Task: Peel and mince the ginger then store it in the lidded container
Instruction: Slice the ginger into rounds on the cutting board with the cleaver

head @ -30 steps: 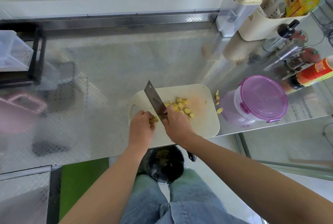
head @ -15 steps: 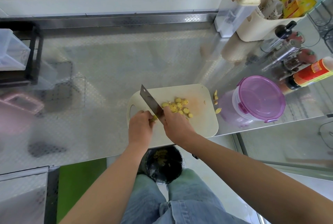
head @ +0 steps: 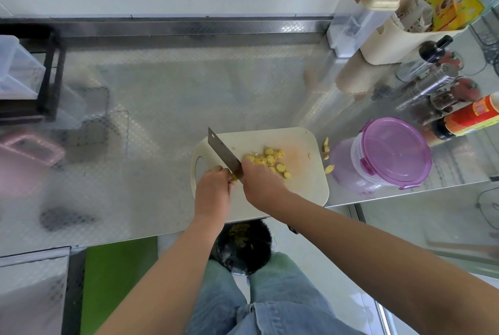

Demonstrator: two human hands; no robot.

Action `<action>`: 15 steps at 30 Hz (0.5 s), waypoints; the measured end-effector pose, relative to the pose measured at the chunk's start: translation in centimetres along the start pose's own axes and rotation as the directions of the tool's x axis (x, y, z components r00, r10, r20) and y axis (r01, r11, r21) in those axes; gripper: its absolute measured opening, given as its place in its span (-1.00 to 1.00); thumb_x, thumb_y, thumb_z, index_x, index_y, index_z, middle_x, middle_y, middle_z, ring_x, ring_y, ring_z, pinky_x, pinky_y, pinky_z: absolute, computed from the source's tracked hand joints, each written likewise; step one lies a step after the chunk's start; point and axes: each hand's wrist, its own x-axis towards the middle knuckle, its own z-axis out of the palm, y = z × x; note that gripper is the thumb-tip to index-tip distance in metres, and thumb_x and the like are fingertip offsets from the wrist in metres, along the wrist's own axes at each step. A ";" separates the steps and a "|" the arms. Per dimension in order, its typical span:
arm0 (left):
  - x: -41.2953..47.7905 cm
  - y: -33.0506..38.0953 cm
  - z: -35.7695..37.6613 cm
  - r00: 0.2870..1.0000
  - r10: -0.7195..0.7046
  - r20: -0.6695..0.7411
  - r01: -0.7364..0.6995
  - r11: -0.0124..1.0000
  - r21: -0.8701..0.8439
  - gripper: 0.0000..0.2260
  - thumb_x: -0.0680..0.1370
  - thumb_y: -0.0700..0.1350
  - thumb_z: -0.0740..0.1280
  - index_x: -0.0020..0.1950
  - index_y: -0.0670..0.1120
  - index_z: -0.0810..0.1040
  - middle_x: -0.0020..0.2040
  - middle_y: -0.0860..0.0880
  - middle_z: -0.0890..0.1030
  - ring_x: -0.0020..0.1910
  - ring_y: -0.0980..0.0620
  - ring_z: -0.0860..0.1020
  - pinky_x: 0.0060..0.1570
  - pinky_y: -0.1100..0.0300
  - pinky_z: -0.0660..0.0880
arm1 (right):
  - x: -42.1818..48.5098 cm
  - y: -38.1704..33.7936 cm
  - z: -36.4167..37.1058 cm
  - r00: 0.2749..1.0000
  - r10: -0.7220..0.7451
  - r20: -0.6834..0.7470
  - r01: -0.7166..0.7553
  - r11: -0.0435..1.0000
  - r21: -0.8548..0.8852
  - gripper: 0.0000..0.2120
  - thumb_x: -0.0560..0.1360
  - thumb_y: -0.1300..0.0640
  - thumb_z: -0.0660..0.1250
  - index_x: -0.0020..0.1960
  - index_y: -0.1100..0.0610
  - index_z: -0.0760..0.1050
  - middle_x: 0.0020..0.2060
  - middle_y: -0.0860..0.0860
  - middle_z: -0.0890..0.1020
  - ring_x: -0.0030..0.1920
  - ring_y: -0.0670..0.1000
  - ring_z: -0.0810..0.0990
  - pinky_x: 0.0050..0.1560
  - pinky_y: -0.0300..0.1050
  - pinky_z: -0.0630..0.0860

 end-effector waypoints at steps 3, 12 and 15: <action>0.2 0.0 -0.1 1.000 0.003 0.007 -0.003 1.000 -0.005 -0.95 0.47 -0.30 0.37 -0.13 -0.23 0.63 -0.18 -0.18 0.60 -0.18 -0.19 0.55 -0.22 0.00 0.42 | 0.2 -0.1 0.2 1.000 0.003 -0.006 -0.003 1.000 0.014 -0.85 0.56 0.31 0.10 -0.02 0.10 0.18 -0.34 0.00 0.34 -0.38 0.02 0.36 -0.47 -0.12 0.18; 0.3 0.3 -0.3 0.999 -0.005 0.042 0.005 1.000 0.015 -0.91 0.52 -0.26 0.34 -0.04 -0.23 0.63 -0.10 -0.17 0.61 -0.11 -0.17 0.56 -0.15 0.04 0.43 | -0.3 -0.1 0.4 1.000 0.025 0.007 -0.025 1.000 0.016 -0.80 0.54 0.34 0.11 0.01 0.09 0.16 -0.27 0.03 0.39 -0.25 0.12 0.42 -0.34 -0.06 0.29; 0.2 0.2 -0.5 0.999 -0.025 0.028 0.026 1.000 -0.008 -0.92 0.52 -0.27 0.33 -0.13 -0.24 0.61 -0.16 -0.18 0.59 -0.15 -0.18 0.55 -0.22 0.08 0.35 | 1.0 -1.0 0.4 1.000 -0.004 -0.005 0.004 0.999 0.033 -0.80 0.54 0.35 0.13 -0.02 0.11 0.15 -0.28 0.04 0.38 -0.26 0.11 0.43 -0.44 -0.11 0.23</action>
